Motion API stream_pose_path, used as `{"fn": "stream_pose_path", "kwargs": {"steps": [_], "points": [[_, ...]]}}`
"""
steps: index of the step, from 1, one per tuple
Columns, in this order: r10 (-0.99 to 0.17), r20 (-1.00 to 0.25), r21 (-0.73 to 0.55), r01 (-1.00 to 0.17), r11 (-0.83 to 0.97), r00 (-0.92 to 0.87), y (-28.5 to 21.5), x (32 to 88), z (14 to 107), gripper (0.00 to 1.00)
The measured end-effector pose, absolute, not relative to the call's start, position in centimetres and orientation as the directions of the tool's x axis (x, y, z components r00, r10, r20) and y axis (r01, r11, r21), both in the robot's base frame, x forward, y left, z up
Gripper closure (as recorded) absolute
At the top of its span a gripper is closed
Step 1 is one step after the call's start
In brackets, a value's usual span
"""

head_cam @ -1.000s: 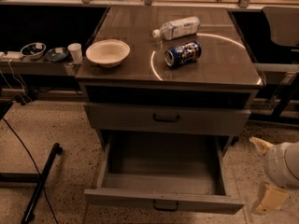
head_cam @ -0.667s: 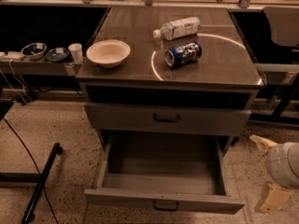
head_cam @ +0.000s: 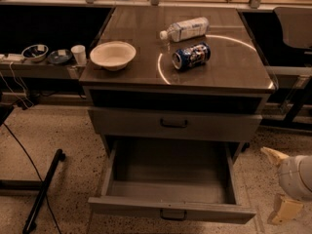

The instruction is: Close middle drawer

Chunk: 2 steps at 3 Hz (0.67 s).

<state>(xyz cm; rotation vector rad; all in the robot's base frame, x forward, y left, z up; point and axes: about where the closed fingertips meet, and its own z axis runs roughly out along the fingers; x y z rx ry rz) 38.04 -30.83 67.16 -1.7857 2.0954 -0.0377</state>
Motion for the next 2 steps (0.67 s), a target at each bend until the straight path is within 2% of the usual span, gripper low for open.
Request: {"fn": "stream_pose_path", "kwargs": {"steps": [1, 2], "points": [[-0.933, -0.354, -0.293, -0.941, 0.170, -0.058, -32.1, 38.6, 61.9, 0.00], [-0.935, -0.354, -0.295, -0.949, 0.112, 0.000, -32.2, 38.0, 60.2, 0.00]]}}
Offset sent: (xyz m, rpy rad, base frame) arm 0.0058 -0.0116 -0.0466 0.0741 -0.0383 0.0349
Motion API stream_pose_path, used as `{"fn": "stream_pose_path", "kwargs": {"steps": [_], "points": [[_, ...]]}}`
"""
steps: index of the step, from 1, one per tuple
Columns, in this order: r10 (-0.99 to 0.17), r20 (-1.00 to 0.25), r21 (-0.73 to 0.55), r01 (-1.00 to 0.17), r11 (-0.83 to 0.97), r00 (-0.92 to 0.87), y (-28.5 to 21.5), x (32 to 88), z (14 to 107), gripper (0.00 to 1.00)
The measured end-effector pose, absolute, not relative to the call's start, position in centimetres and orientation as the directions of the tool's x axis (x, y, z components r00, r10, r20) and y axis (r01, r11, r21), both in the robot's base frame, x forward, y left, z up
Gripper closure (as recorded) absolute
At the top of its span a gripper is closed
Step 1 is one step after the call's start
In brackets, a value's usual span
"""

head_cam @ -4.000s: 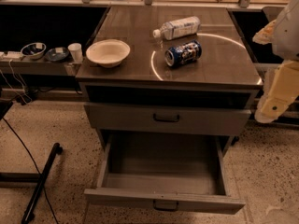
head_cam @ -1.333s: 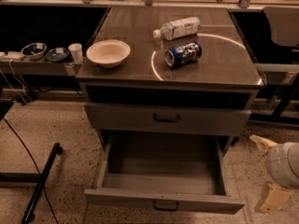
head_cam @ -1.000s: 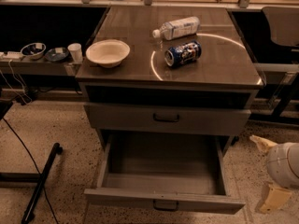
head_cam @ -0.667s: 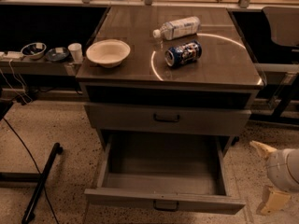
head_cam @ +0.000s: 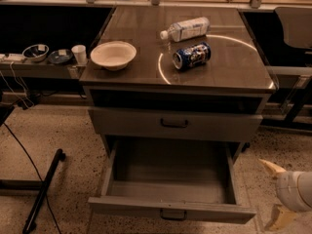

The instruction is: Close middle drawer

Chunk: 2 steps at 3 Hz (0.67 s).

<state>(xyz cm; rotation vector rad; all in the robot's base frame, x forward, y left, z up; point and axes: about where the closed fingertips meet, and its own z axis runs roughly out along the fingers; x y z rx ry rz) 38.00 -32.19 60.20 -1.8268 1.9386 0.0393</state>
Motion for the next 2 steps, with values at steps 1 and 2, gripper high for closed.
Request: {"fn": "stream_pose_path", "kwargs": {"steps": [1, 2], "points": [[-0.931, -0.364, -0.278, -0.954, 0.109, 0.000, -32.2, 37.9, 60.1, 0.00], [-0.898, -0.440, -0.192, -0.976, 0.098, -0.004, -31.8, 35.9, 56.8, 0.00]]}}
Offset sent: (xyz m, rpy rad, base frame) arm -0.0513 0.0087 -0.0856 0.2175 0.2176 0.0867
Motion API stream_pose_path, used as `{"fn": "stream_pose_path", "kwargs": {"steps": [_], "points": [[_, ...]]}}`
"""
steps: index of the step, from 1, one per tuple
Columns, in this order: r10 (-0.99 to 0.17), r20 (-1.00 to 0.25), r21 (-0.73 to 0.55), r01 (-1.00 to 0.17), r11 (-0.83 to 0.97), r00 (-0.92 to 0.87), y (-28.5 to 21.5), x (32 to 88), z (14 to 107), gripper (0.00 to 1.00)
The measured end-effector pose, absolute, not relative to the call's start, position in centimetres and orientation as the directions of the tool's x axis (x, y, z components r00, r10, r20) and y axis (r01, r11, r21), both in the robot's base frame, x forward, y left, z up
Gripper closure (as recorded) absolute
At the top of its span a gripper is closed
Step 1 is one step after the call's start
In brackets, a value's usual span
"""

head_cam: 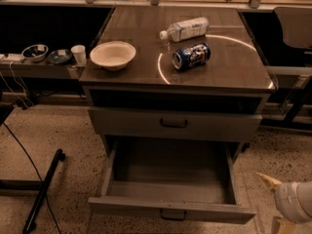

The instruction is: Close middle drawer

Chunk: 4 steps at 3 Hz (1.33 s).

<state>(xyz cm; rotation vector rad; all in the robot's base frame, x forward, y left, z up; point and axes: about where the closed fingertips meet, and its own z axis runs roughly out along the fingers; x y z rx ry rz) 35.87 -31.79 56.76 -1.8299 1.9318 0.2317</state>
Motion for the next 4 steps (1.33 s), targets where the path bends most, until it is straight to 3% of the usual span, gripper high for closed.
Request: {"fn": "stream_pose_path", "kwargs": {"steps": [1, 2, 4], "points": [[-0.853, -0.522, -0.141, -0.988, 0.060, 0.023, -29.2, 32.7, 53.7, 0.19], [-0.818, -0.572, -0.135, -0.991, 0.020, 0.062, -26.6, 30.3, 51.6, 0.50], [-0.785, -0.617, -0.131, -0.991, 0.041, 0.049, -25.1, 31.2, 48.7, 0.96]]}}
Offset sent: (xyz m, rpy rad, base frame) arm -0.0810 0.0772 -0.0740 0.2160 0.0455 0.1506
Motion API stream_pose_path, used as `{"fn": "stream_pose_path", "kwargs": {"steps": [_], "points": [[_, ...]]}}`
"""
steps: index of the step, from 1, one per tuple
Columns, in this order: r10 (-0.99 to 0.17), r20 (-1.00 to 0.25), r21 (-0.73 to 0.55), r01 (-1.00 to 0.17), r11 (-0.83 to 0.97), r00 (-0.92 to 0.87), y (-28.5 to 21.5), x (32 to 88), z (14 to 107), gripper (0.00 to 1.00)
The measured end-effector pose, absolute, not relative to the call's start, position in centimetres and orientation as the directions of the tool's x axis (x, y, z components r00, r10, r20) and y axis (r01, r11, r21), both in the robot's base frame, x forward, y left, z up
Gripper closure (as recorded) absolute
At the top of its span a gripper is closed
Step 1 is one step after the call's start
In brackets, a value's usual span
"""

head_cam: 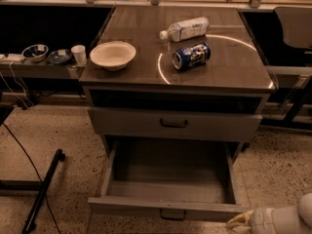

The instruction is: Close middle drawer

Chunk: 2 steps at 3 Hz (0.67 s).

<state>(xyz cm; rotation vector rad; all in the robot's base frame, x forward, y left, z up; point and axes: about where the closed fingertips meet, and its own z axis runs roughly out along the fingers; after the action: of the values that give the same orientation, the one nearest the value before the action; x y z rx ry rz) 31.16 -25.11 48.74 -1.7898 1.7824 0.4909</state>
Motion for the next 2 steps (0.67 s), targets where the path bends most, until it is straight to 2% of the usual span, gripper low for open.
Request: {"fn": "stream_pose_path", "kwargs": {"steps": [2], "points": [[-0.732, -0.682, -0.130, -0.983, 0.130, -0.007, -19.8, 34.9, 42.9, 1.00]]}}
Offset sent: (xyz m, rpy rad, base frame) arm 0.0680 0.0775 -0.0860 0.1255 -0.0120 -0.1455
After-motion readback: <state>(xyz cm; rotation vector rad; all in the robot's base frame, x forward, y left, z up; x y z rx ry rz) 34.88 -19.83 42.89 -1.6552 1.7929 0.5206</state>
